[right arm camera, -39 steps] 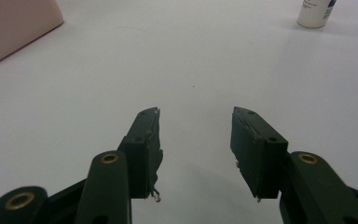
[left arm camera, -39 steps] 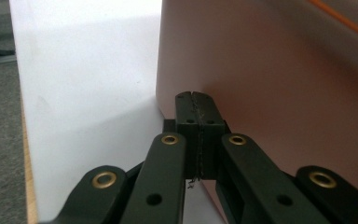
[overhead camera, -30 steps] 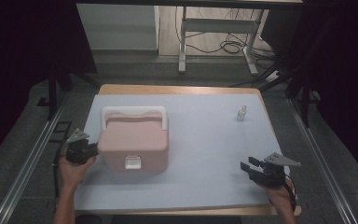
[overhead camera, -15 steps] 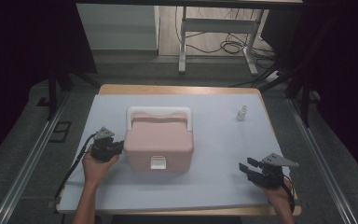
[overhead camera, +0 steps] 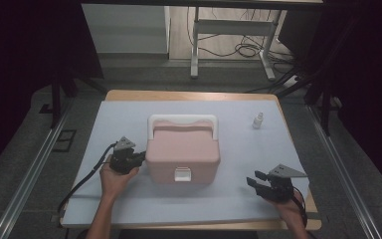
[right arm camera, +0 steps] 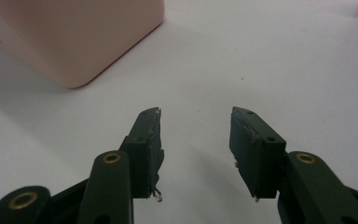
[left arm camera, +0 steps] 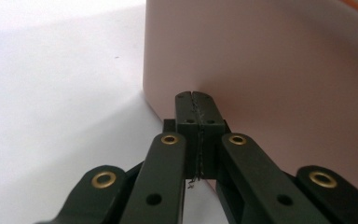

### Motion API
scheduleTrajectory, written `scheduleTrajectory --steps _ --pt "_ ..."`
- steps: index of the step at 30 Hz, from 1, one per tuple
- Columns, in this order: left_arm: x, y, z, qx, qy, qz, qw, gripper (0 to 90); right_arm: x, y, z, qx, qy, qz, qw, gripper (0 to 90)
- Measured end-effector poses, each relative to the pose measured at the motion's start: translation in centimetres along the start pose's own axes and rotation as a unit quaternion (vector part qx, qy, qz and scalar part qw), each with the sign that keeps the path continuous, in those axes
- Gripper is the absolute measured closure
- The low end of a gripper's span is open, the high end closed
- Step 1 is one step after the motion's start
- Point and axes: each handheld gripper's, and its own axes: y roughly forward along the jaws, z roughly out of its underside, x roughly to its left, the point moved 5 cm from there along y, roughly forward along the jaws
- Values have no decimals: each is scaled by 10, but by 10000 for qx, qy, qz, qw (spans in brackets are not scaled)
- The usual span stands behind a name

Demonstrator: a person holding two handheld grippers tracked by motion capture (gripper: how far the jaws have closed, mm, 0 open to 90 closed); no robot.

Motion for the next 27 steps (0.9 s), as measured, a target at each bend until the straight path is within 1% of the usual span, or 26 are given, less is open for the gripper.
scheduleTrajectory --steps 1,2,3,7,10,12,13,14,15,16,17,18,19,20,21,22,23,24,25,27 --pt "0 0 0 0 0 0 10000 900 -1 0 1 15 31 16 10000 536" --pt "-3 2 1 33 14 10 10000 900 -2 0 1 8 52 10 10000 536" --pt "-3 2 1 40 49 18 10000 900 -2 -1 1 10 64 15 10000 536" --pt "-3 1 1 36 46 21 10000 893 -4 -1 1 -4 80 34 10000 536" --pt "-2 1 1 27 85 13 10000 881 -4 -1 2 -7 110 53 9999 535" --pt "-1 -1 1 9 115 -29 9999 836 -5 -1 2 -12 120 71 9999 533" --pt "0 -3 1 -6 116 -30 9999 777 -7 -2 2 -31 136 100 9999 529" --pt "3 -7 2 -58 156 -83 9998 751 -8 -3 2 -27 148 108 9998 527" --pt "3 -7 2 -58 156 -83 9998 733 -8 -3 2 -27 148 108 9998 527" --pt "6 -13 3 -121 146 -38 9998 719 -10 -3 3 -44 182 139 9997 519" --pt "6 -13 3 -121 146 -38 9998 690 -10 -3 3 -44 182 139 9997 519" --pt "7 -16 5 -120 129 -28 9998 690 -11 -3 3 -41 197 151 9997 515" --pt "10 -19 8 -108 105 -73 9999 658 -11 -3 3 -50 213 162 9996 511" --pt "15 -24 14 -54 91 -170 9998 611 -13 -3 4 -49 228 180 9996 500" --pt "15 -24 14 -54 91 -170 9998 591 -13 -3 4 -49 228 180 9996 500" --pt "18 -28 19 -61 9 -147 9999 567 -14 -3 4 -69 240 188 9995 491" --pt "18 -28 19 -61 9 -147 9999 544 -14 -3 4 -69 240 188 9995 491" --pt "20 -30 22 -43 -2 -162 9999 544 -14 -3 4 -55 240 196 9995 487" --pt "20 -30 25 -29 -13 -157 9999 519 -15 -3 5 -55 250 203 9995 483" --pt "20 -31 31 44 1 -55 10000 468 -16 -3 5 -42 247 219 9994 468"
